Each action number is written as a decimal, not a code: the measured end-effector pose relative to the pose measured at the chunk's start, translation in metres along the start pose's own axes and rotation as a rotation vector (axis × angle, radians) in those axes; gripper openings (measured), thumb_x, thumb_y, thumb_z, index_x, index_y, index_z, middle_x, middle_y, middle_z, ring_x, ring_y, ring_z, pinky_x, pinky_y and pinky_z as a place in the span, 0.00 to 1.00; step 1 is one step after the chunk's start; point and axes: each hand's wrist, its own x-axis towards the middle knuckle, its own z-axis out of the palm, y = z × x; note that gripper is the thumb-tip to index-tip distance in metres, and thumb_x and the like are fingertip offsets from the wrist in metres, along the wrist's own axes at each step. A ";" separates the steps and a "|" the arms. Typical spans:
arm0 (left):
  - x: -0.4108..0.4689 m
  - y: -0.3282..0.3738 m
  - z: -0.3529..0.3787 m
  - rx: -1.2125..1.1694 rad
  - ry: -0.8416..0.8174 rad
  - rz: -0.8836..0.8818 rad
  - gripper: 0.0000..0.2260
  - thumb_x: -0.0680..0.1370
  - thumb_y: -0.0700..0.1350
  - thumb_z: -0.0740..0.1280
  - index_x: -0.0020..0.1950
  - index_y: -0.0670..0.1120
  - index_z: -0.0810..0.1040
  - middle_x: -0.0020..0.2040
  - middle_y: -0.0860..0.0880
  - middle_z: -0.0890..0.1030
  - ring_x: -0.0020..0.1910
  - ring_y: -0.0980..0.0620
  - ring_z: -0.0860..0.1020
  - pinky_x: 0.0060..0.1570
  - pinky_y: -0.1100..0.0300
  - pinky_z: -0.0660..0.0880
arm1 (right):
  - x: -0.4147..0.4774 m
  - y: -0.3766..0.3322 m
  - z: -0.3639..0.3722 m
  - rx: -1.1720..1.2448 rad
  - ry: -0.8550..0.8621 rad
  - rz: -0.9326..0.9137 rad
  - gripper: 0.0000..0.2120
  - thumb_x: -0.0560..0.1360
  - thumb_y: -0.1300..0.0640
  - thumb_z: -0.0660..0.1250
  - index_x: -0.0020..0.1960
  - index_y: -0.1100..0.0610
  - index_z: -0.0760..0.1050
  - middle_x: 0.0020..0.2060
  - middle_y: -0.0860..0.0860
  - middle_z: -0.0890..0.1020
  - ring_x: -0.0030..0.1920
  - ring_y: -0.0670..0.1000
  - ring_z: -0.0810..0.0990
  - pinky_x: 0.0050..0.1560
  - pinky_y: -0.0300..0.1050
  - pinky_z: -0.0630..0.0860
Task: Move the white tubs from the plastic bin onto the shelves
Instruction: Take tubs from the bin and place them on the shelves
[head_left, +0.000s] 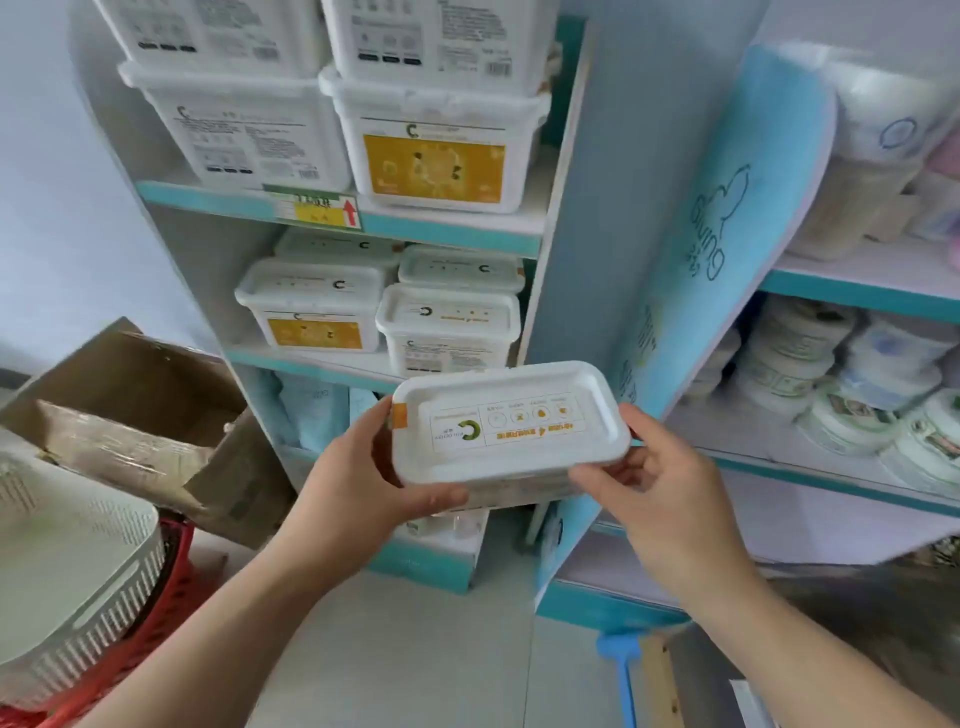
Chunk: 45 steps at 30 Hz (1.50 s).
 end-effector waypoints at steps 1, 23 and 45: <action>0.004 0.000 -0.016 0.019 0.032 0.002 0.29 0.59 0.49 0.81 0.52 0.66 0.72 0.47 0.68 0.82 0.48 0.65 0.80 0.46 0.64 0.79 | 0.008 -0.007 0.014 0.012 -0.011 -0.013 0.19 0.70 0.62 0.73 0.48 0.38 0.77 0.40 0.42 0.84 0.38 0.44 0.79 0.39 0.34 0.76; 0.155 -0.023 -0.086 -0.164 0.137 0.086 0.22 0.68 0.42 0.77 0.61 0.50 0.77 0.45 0.47 0.80 0.45 0.51 0.81 0.48 0.63 0.79 | 0.149 0.011 0.131 0.055 0.276 -0.152 0.23 0.74 0.53 0.69 0.67 0.51 0.68 0.50 0.49 0.81 0.48 0.46 0.80 0.52 0.44 0.79; 0.209 -0.054 -0.026 0.025 0.388 0.241 0.15 0.72 0.47 0.74 0.57 0.53 0.79 0.47 0.58 0.83 0.47 0.60 0.79 0.44 0.70 0.74 | 0.167 0.061 0.164 -0.377 0.267 -0.304 0.30 0.78 0.56 0.64 0.75 0.43 0.54 0.77 0.58 0.43 0.75 0.44 0.39 0.64 0.24 0.38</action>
